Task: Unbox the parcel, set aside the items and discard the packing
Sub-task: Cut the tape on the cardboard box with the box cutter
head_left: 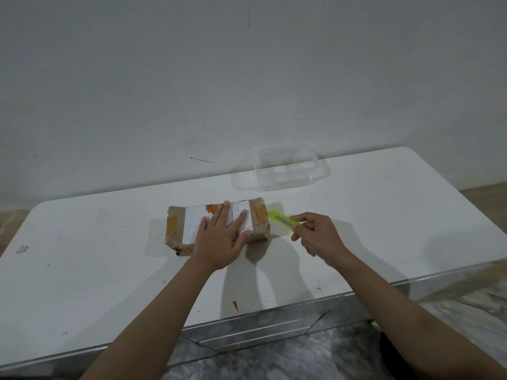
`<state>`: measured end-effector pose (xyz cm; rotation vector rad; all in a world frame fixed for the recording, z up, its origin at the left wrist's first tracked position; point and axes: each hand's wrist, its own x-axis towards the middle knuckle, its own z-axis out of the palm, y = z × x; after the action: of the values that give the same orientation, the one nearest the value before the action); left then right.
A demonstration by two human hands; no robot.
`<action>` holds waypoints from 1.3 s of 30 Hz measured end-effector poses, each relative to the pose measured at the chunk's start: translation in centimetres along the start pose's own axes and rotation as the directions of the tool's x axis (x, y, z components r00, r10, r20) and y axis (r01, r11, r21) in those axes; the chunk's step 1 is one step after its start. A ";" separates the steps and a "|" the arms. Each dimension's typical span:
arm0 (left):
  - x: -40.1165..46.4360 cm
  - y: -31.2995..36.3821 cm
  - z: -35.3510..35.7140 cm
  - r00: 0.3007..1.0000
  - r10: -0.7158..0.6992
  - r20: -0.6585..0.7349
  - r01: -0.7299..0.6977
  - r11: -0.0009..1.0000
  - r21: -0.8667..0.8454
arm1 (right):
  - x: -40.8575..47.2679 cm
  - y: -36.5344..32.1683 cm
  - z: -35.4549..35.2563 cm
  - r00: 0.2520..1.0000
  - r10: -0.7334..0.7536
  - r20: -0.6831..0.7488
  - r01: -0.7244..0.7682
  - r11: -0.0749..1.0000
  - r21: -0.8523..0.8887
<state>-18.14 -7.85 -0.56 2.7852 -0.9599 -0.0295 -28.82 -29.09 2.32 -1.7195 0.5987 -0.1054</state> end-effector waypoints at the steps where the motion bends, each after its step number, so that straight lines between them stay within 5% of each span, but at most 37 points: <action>1: 0.0 0.0 0.0 1.000 -0.002 -0.002 0.002 1.000 0.002 | -0.2 0.1 0.0 1.000 0.000 0.004 0.000 1.000 0.004; 26: 0.0 0.1 -0.3 0.999 -0.002 0.035 0.002 1.000 0.003 | -3.2 0.8 -0.9 1.000 -0.004 -0.022 0.004 1.000 0.011; 32: 0.2 -0.1 -0.7 0.997 0.008 0.071 -0.005 0.999 -0.045 | -2.8 -0.2 -0.1 0.993 -0.001 -0.120 0.019 0.989 0.149; 39: -0.2 -1.3 -1.9 0.982 0.111 0.151 -0.098 0.991 -0.087 | -2.1 -1.9 0.9 0.999 0.005 -0.050 0.010 0.958 0.287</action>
<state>-17.39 -6.38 1.01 2.6880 -1.1150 -0.2681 -29.69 -27.18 4.38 -1.4385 0.5874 -0.2269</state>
